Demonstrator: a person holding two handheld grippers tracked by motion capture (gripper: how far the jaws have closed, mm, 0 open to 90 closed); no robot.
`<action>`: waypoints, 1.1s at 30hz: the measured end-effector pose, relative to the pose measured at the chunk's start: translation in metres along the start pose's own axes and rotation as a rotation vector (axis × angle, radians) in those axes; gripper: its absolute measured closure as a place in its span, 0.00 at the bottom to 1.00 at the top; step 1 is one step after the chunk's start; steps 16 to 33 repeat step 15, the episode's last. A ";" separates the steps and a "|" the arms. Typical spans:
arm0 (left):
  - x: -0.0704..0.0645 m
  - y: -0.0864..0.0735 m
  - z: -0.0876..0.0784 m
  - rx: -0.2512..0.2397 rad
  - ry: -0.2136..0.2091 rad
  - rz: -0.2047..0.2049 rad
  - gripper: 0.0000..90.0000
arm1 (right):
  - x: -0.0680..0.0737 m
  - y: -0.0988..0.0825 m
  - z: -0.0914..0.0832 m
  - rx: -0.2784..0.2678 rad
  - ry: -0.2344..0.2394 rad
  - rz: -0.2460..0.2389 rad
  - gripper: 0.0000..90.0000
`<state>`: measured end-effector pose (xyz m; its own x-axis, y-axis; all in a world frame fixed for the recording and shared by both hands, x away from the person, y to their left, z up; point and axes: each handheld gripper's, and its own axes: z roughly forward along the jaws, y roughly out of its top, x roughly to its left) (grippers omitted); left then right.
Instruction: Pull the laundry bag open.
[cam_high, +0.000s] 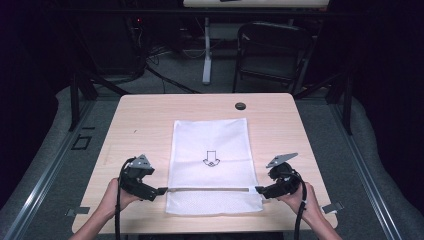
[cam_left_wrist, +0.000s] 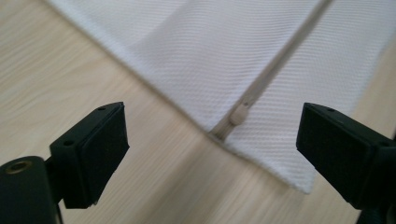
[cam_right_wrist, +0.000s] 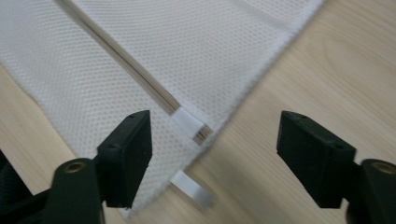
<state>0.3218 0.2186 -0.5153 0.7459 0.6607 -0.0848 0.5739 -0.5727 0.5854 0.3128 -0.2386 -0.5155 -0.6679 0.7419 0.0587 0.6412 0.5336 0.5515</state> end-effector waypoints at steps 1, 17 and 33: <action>0.001 -0.002 -0.002 0.009 0.029 -0.011 0.08 | -0.003 -0.001 -0.002 -0.003 -0.019 0.014 0.18; 0.027 -0.018 0.000 0.036 0.174 -0.232 0.00 | -0.037 -0.031 -0.010 0.099 -0.134 0.138 0.00; 0.027 -0.018 0.000 0.036 0.174 -0.232 0.00 | -0.037 -0.031 -0.010 0.099 -0.134 0.138 0.00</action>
